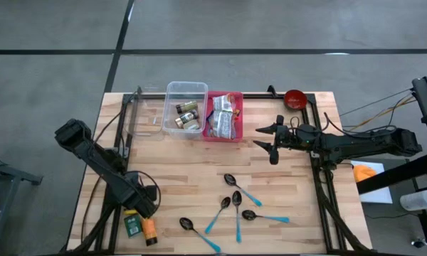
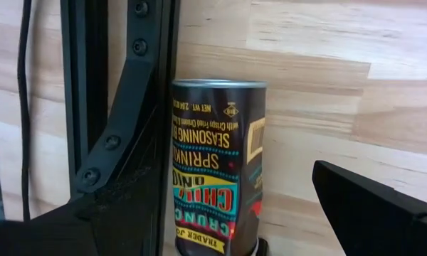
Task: Pick & Place Food Item
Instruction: Put the dark brown seasoning bottle into the right transparent bin
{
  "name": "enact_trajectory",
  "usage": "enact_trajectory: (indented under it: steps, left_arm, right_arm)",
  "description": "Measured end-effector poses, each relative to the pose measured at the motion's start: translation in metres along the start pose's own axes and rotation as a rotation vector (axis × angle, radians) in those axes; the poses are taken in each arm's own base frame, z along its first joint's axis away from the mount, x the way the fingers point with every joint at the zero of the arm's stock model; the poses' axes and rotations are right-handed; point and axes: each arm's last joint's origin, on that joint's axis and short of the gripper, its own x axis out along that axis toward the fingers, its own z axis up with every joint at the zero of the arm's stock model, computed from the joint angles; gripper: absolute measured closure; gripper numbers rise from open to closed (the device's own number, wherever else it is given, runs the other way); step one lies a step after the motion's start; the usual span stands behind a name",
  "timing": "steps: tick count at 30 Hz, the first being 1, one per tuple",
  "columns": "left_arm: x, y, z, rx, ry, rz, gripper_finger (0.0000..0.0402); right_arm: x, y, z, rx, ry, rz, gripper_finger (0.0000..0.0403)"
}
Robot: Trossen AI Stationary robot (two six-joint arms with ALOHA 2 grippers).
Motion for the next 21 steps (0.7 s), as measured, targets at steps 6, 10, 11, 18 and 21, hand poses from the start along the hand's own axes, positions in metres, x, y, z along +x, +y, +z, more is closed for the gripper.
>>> enact_trajectory:
  steps: [6,10,11,18,21]
  left_arm:
    - [0.008,0.001,0.0,0.009,0.001,-0.005,0.0034]
    - [0.015,0.001,0.001,0.008,0.004,-0.011,0.0034]
    - [0.017,0.001,0.002,0.008,-0.001,-0.018,0.0034]
    - [0.017,-0.004,0.002,0.001,-0.017,-0.088,0.0034]
    - [0.016,-0.007,0.001,-0.013,-0.018,-0.138,0.0034]
  right_arm:
    - [0.0,0.0,0.0,-0.001,-0.001,0.0,0.0168]
    - [0.0,0.0,0.0,-0.001,0.0,0.0,0.0168]
    - [0.0,0.0,0.0,-0.002,0.0,0.0,0.0168]
    - [0.0,0.0,0.0,0.0,0.0,0.0,0.0168]
    - [0.0,0.0,0.0,-0.001,0.0,0.0,0.0168]
